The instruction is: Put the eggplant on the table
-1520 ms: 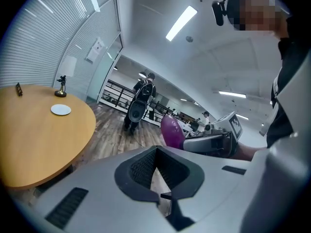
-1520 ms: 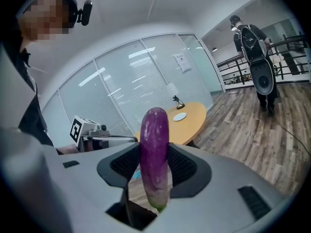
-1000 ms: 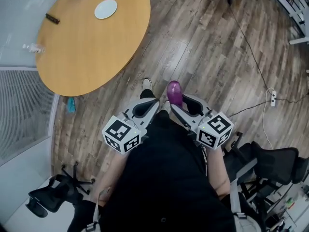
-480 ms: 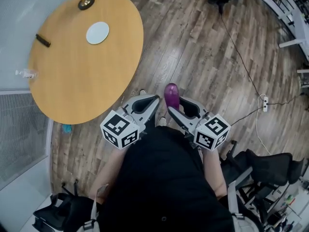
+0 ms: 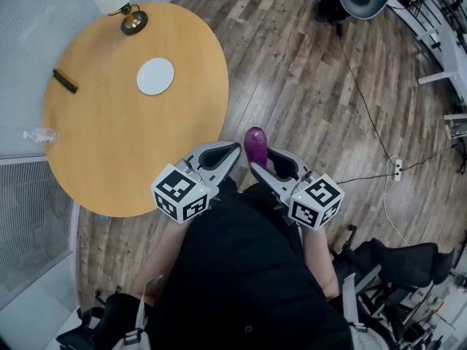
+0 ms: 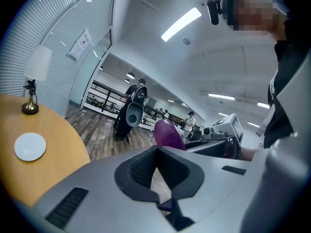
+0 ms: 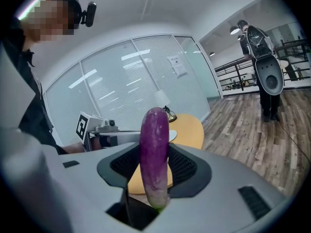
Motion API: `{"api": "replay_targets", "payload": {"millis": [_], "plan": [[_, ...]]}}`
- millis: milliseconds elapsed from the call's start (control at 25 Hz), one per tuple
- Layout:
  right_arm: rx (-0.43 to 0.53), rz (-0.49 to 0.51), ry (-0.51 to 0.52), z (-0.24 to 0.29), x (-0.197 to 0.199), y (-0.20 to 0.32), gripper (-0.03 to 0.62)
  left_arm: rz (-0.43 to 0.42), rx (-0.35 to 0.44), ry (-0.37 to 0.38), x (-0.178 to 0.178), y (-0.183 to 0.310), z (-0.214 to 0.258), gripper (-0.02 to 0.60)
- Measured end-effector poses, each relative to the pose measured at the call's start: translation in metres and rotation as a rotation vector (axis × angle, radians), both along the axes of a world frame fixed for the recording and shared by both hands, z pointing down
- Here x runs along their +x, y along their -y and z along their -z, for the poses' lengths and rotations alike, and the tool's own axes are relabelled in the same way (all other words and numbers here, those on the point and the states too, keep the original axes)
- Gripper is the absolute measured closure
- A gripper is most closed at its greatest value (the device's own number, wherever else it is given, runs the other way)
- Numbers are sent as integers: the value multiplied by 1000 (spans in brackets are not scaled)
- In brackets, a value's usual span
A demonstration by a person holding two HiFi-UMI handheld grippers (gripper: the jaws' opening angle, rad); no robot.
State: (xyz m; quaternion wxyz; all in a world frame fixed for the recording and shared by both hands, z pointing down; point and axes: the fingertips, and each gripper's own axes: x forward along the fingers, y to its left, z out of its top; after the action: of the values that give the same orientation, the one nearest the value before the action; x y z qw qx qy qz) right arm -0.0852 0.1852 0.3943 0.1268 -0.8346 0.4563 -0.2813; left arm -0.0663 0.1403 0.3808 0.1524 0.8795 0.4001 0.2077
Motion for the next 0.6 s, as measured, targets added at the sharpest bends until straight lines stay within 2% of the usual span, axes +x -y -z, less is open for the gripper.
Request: {"api": "replay_targets", "payload": {"millis": [200, 600], "plan": [[-25, 26, -11, -2, 15, 23, 407, 46, -2, 12, 16, 18, -4, 571], [-14, 242, -4, 2, 56, 76, 407, 230, 13, 61, 38, 67, -21, 571]]}}
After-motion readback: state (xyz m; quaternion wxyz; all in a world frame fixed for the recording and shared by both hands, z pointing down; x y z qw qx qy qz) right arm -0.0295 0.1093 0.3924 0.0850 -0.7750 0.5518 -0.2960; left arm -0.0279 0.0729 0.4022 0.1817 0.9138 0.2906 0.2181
